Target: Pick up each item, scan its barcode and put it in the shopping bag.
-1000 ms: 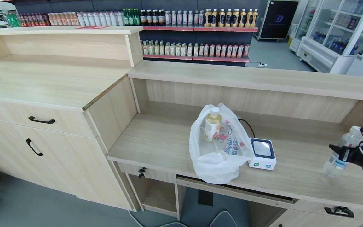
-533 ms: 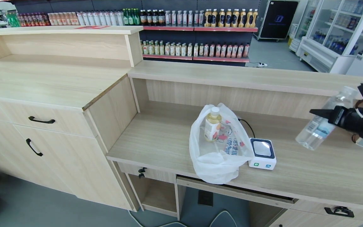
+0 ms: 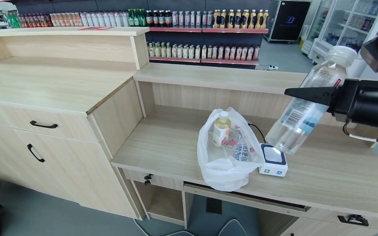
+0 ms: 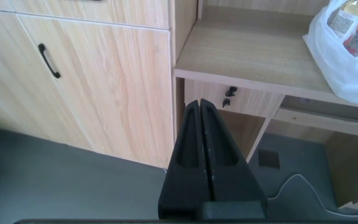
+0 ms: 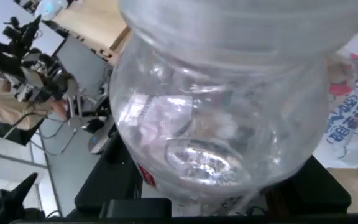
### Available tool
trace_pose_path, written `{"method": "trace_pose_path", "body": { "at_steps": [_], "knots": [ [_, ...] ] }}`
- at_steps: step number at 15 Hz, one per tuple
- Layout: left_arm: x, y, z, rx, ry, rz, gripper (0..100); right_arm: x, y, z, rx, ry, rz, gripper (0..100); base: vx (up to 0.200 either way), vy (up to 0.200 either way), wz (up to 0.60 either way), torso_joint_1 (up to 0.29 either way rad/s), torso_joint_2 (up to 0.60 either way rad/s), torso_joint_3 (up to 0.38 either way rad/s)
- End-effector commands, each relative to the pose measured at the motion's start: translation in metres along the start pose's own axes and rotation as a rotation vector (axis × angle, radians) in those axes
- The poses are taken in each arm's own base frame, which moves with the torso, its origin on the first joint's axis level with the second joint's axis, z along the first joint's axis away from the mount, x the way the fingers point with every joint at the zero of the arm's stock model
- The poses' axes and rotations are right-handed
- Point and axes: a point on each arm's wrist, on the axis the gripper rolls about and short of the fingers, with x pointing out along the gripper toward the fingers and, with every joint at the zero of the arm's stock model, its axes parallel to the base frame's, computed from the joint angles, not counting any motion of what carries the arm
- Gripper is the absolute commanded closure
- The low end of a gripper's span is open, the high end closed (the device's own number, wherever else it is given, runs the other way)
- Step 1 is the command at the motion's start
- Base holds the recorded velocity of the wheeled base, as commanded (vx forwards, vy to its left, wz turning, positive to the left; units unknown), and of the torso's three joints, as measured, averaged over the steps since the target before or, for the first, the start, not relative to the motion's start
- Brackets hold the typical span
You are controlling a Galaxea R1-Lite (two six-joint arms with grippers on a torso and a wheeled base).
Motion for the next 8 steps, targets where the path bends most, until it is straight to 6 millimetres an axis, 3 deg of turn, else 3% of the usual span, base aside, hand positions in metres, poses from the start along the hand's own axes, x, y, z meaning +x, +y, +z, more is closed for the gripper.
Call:
{"method": "trace_pose_path", "body": {
  "at_steps": [1,4,8],
  "knots": [
    [0.000,0.000,0.000,0.000,0.000,0.001,100,-0.015,0.026,0.000,-0.022,-0.007,0.080,100,0.000,0.000,0.00,0.000,0.00,0.000],
    [0.000,0.000,0.000,0.000,0.000,0.001,100,-0.029,0.050,-0.003,-0.021,0.043,0.167,100,0.000,0.000,0.00,0.000,0.00,0.000],
    [0.000,0.000,0.000,0.000,0.000,0.001,100,-0.041,0.065,-0.002,-0.034,0.067,0.270,100,0.000,0.000,0.00,0.000,0.00,0.000]
  ]
}}
